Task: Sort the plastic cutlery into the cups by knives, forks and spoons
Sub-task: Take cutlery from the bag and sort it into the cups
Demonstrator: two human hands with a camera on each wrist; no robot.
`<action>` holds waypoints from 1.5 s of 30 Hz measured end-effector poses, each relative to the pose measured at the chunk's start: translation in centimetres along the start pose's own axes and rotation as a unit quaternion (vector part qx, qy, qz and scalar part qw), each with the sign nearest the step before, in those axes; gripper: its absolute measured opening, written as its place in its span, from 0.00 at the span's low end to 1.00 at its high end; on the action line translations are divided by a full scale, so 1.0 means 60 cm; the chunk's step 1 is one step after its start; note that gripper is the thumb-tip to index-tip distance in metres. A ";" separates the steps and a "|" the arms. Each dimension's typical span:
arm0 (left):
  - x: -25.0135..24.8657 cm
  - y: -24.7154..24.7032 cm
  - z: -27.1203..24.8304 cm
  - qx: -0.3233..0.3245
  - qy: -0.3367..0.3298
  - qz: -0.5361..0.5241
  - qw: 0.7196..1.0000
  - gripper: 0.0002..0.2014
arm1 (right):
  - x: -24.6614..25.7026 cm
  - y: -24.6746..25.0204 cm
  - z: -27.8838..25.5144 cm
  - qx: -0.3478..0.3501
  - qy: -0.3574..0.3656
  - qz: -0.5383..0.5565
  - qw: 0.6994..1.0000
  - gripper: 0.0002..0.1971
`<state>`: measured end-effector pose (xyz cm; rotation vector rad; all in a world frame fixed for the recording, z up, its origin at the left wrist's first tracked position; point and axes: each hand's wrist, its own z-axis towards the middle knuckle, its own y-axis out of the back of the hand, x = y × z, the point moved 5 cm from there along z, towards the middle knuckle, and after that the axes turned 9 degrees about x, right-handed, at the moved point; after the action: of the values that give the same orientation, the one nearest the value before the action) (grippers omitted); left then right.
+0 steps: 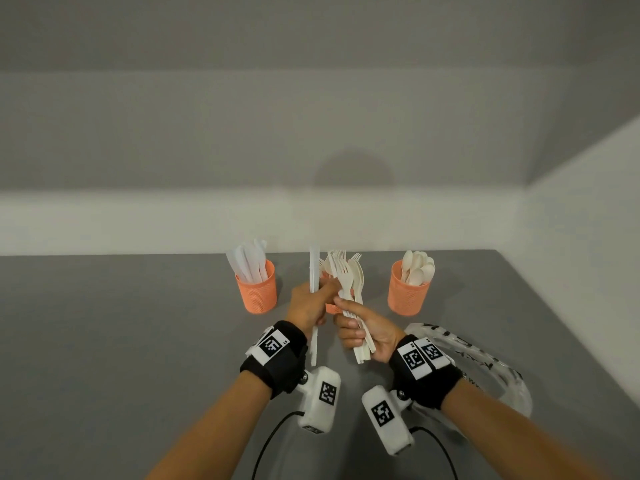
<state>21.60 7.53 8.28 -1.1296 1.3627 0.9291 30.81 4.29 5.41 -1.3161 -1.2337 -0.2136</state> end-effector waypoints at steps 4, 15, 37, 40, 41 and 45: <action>-0.006 0.003 0.001 -0.010 -0.012 0.060 0.998 0.12 | 0.004 0.002 -0.003 -0.043 0.024 -0.056 0.997 0.08; -0.010 0.018 -0.002 -0.075 -0.070 0.057 0.993 0.08 | 0.003 0.005 -0.004 -0.108 0.066 -0.133 0.983 0.17; 0.019 0.181 0.085 -0.159 0.003 -0.056 0.986 0.16 | 0.000 0.060 0.022 -0.175 0.029 -0.179 0.968 0.11; -0.026 0.226 0.132 -0.183 -0.020 -0.035 0.982 0.15 | 0.012 0.060 0.028 -0.161 0.022 -0.171 0.972 0.12; -0.041 0.241 0.145 -0.198 -0.037 -0.031 0.979 0.12 | 0.015 0.060 0.028 -0.159 0.015 -0.164 0.973 0.12; -0.092 0.283 0.190 -0.284 -0.158 0.068 0.943 0.09 | 0.028 0.067 0.025 -0.162 0.006 -0.136 0.977 0.10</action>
<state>7.78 23.28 11.42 -1.2463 0.9365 1.5984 33.60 7.65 3.96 -1.4140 -1.4082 -0.6402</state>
